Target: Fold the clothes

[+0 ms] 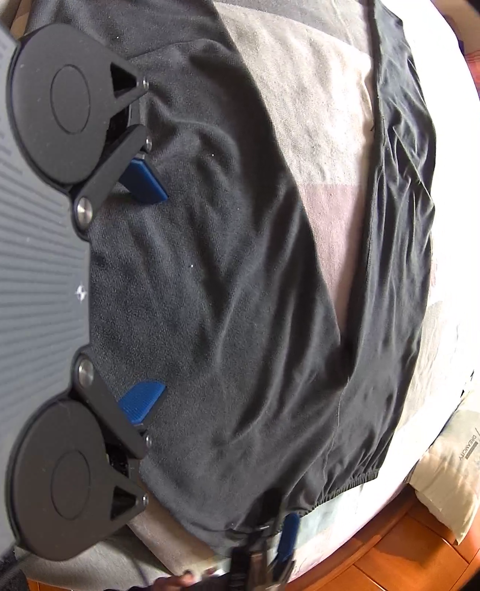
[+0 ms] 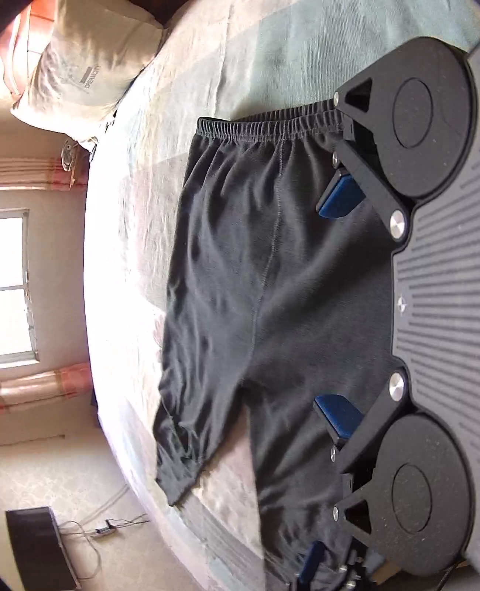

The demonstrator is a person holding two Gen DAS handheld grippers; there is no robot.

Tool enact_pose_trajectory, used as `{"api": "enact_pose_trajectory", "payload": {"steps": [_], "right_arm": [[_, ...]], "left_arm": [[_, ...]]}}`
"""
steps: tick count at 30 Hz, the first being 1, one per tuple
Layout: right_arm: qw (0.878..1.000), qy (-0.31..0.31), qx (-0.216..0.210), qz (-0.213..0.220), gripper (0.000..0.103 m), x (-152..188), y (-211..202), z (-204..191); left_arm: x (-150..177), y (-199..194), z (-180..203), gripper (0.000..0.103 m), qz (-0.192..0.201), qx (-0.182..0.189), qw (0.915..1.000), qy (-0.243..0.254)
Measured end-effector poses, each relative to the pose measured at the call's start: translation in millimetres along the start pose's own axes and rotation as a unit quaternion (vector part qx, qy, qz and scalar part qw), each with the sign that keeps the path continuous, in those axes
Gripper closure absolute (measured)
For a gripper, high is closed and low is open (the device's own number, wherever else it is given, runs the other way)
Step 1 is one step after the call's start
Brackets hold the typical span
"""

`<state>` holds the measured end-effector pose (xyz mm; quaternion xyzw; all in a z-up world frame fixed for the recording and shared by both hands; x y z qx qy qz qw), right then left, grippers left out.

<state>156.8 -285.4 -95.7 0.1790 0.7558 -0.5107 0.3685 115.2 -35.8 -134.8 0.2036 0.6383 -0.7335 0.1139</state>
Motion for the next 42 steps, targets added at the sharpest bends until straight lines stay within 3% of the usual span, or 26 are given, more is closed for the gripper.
{"api": "enact_pose_trajectory", "payload": {"steps": [4, 8, 10, 17, 20, 25, 32, 34, 37, 42], "right_arm": [[0.996, 0.076, -0.031, -0.019, 0.000, 0.1, 30.9, 36.2], [0.998, 0.063, 0.025, -0.012, 0.000, -4.2, 30.4, 60.1], [0.995, 0.094, 0.020, -0.010, 0.000, -7.8, 23.9, 70.6], [0.993, 0.100, -0.068, -0.014, 0.000, -3.0, 15.1, 55.2], [0.994, 0.099, -0.036, -0.015, 0.000, 0.0, 25.3, 66.1], [0.990, 0.143, -0.010, 0.003, 0.000, -16.5, 14.5, 81.9], [0.986, 0.139, -0.084, -0.028, 0.000, 1.3, -26.7, 52.0], [0.986, 0.144, -0.069, -0.042, 0.000, 16.5, -32.3, 51.8], [0.985, 0.156, -0.010, -0.068, 0.000, 39.2, -35.6, 66.1], [0.985, 0.164, -0.016, -0.047, 0.000, 38.9, -51.7, 63.5]], "left_arm": [[-1.7, -2.6, -4.7, 0.001, 0.001, 0.010, 0.9998, -0.015], [-6.6, -9.6, -2.1, 0.001, 0.013, 0.016, 0.9997, -0.015], [-9.8, -9.6, 1.9, 0.001, 0.015, 0.019, 0.9997, -0.007], [-11.9, 6.0, 17.4, 0.001, -0.006, 0.033, 0.9994, 0.010], [-10.8, 7.2, 22.2, 0.001, -0.009, 0.024, 0.9995, 0.020], [-8.9, -2.5, 15.2, 0.001, -0.002, 0.030, 0.9995, -0.005], [-6.0, -10.1, 14.4, 0.001, 0.000, 0.022, 0.9998, 0.000], [-5.0, -10.6, 16.8, 0.001, -0.001, 0.021, 0.9998, 0.004], [-3.0, -11.5, 21.3, 0.001, -0.001, 0.024, 0.9997, 0.009], [-5.3, -15.0, 30.4, 0.001, 0.003, 0.033, 0.9994, 0.011]]}}
Point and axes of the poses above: each gripper's, at about its wrist camera, not at the fingertips, and y roughly the way its jaws point, z to its right, x to its underside, the point moved 3 cm from there along y, roughly the way its jaws point, and after that the axes turned 4 degrees about -x, right-handed, at the moved point
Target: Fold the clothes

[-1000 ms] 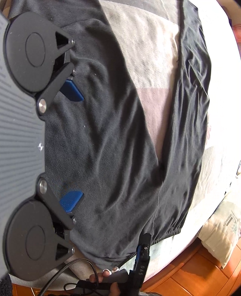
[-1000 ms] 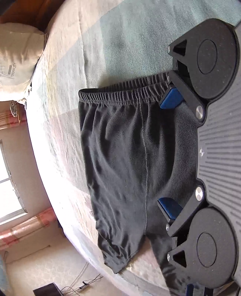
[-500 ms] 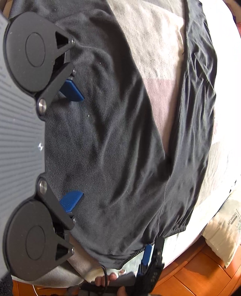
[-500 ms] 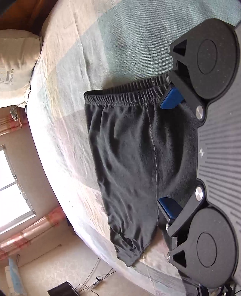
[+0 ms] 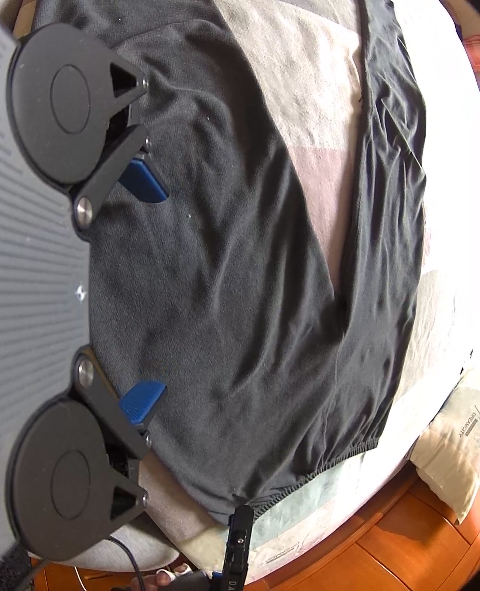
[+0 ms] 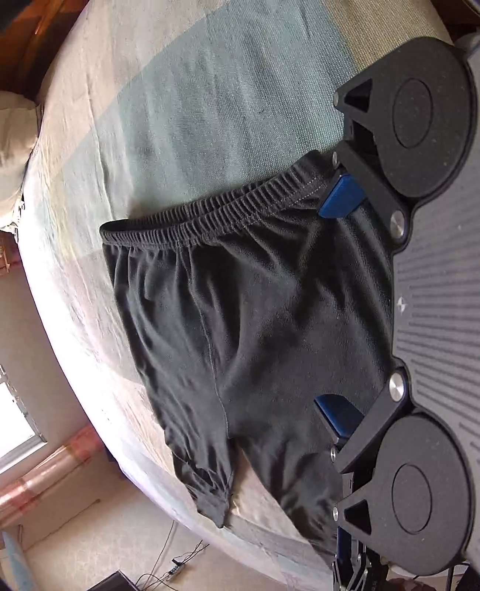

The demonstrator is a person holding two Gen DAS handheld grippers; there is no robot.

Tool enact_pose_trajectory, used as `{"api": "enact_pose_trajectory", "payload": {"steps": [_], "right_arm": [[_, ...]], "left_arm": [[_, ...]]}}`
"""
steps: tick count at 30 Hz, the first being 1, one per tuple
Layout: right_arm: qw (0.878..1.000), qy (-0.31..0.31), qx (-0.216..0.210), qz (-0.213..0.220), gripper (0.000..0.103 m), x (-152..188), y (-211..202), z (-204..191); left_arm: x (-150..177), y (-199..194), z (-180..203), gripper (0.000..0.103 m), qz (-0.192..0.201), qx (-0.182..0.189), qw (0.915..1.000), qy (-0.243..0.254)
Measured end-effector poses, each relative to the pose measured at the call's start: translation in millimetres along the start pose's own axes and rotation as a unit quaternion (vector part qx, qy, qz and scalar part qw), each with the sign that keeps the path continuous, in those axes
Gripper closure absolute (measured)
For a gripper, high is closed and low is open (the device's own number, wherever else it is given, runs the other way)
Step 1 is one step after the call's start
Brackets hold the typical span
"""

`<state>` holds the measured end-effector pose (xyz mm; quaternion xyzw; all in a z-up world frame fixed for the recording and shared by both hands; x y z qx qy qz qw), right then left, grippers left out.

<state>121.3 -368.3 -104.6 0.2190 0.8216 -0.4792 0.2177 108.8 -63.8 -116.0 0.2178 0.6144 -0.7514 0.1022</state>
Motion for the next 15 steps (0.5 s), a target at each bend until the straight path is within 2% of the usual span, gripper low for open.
{"api": "enact_pose_trajectory", "payload": {"steps": [3, 6, 10, 12, 15], "right_arm": [[1.000, -0.016, -0.020, 0.007, 0.000, -1.1, 1.3, -17.4], [0.999, -0.022, -0.035, -0.007, 0.000, 2.7, 13.0, -32.5], [0.996, -0.036, -0.069, -0.034, 0.000, 11.3, 22.9, -46.0], [0.995, -0.056, -0.063, -0.047, 0.000, 12.4, 30.7, -48.3], [0.997, -0.050, -0.055, -0.031, 0.000, 3.9, 37.7, -35.5]], "left_arm": [[-3.3, -0.4, 10.1, 0.001, 0.005, 0.008, 0.9999, 0.012], [-2.5, 0.8, 14.0, 0.001, 0.002, 0.007, 0.9998, 0.018], [1.4, 1.4, 4.1, 0.001, -0.006, -0.009, 0.9999, 0.002], [1.8, -0.5, -1.8, 0.001, -0.003, -0.015, 0.9999, -0.008], [2.4, -5.5, -9.8, 0.001, 0.005, -0.020, 0.9996, -0.018]]}}
Point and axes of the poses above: each gripper's, at about its wrist camera, not at the fingertips, and y roughly the way its jaws point, z to its right, x to its underside, the point moved 3 cm from there along y, roughly the way its jaws point, and after that the axes turned 4 degrees about -x, right-handed, at the moved point
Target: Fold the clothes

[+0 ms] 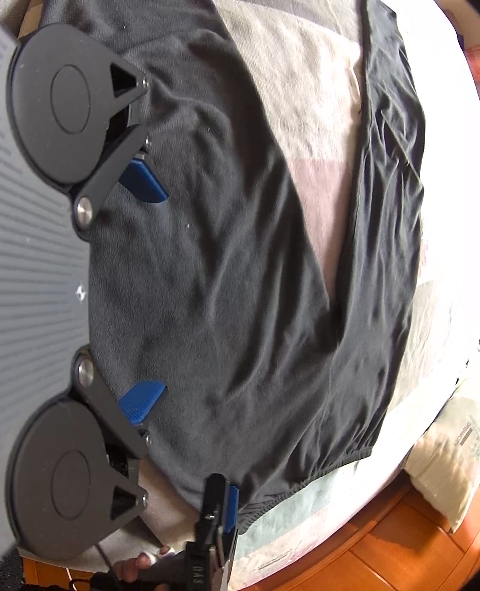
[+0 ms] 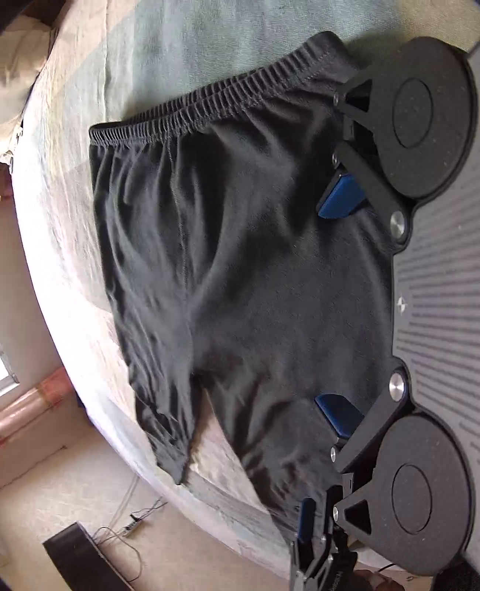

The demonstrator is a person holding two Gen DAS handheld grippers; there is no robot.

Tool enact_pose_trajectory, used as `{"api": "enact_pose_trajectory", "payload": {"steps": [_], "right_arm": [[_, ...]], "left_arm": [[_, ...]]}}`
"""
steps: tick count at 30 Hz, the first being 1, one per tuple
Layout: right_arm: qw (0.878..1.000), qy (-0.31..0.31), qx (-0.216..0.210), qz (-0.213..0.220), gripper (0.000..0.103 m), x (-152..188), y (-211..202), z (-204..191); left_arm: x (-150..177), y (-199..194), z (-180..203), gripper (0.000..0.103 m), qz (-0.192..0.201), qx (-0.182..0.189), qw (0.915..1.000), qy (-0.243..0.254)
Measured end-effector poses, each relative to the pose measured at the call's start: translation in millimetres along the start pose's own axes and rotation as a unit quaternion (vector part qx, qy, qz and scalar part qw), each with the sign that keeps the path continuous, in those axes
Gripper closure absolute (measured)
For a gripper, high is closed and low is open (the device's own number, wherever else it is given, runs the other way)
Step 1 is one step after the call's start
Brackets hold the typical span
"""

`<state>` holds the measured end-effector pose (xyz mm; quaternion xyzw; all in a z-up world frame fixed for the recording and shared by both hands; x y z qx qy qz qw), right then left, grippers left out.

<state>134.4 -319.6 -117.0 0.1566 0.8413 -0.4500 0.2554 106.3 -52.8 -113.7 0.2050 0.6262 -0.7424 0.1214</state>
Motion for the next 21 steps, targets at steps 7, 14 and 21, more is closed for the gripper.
{"api": "enact_pose_trajectory", "payload": {"steps": [7, 14, 21], "right_arm": [[1.000, 0.018, 0.020, 0.015, 0.000, -3.2, -16.6, -9.6], [0.999, -0.010, 0.041, -0.012, 0.000, 15.4, -1.7, -17.9], [0.999, 0.020, 0.029, 0.003, 0.000, 15.7, -4.4, -11.3]], "left_arm": [[2.3, 0.8, -8.5, 0.001, -0.005, -0.004, 1.0000, -0.006], [3.9, 14.9, 4.0, 0.001, -0.023, 0.010, 0.9995, 0.017], [9.7, 23.2, 13.1, 0.001, -0.027, -0.014, 0.9984, 0.048]]}}
Point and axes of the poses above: each gripper's, at about its wrist camera, not at the fingertips, and y roughly the way its jaws point, z to its right, x to its underside, the point moved 3 cm from there along y, roughly the way its jaws point, and after that the axes turned 4 degrees about -x, right-handed, at the moved point
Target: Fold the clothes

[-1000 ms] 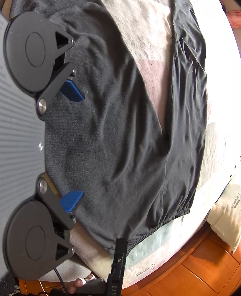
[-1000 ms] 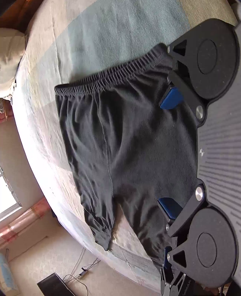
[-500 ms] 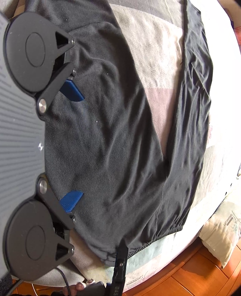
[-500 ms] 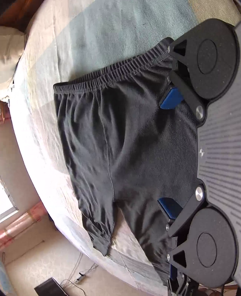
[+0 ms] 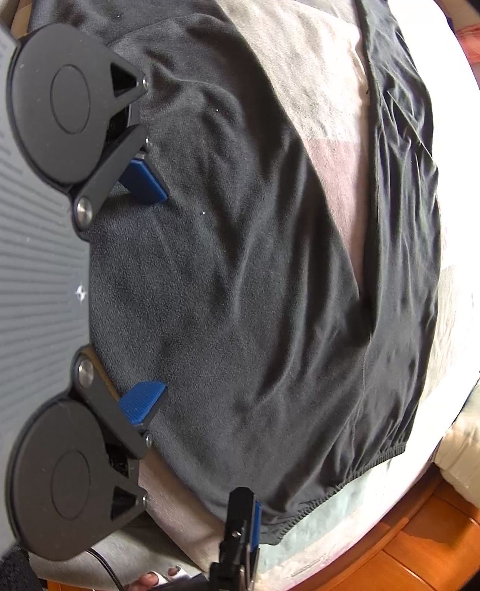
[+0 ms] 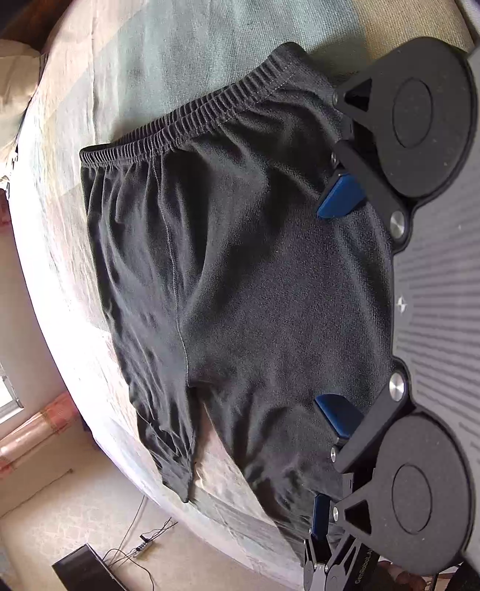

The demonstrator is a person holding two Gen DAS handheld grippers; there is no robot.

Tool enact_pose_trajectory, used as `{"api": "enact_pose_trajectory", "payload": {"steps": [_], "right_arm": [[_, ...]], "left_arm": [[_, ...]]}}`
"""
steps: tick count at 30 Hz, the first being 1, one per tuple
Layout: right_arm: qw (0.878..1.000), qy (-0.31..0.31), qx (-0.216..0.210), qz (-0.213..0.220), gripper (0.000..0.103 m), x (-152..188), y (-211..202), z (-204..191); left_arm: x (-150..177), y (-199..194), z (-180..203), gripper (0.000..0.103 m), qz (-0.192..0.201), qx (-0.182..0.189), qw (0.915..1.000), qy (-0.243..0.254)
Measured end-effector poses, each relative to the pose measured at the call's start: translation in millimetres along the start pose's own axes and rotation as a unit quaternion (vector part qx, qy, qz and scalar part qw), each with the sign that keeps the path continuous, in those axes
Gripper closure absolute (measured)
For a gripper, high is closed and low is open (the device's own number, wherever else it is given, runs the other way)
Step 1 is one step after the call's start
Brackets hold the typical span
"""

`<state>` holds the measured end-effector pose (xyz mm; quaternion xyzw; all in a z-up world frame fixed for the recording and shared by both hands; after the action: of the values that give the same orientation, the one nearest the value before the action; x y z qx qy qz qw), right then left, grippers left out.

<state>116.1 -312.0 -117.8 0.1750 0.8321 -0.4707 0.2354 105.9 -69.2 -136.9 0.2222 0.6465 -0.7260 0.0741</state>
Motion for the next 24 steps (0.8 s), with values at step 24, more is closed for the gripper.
{"api": "enact_pose_trajectory", "payload": {"steps": [24], "right_arm": [[0.999, -0.025, -0.003, 0.035, 0.000, 10.3, -4.1, -3.4]], "left_arm": [[-90.2, 18.6, 74.2, 0.001, 0.047, 0.061, 0.9893, 0.123]]}}
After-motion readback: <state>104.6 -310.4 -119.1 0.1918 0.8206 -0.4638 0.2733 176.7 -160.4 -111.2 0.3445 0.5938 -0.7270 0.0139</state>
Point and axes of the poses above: each gripper's, at about its wrist camera, not at the fingertips, and y roughly the way its jaws point, z to its right, x to its underside, the point moved 3 cm from there along y, roughly the way its jaws point, and after that the axes turned 4 degrees about -x, right-handed, at the moved point
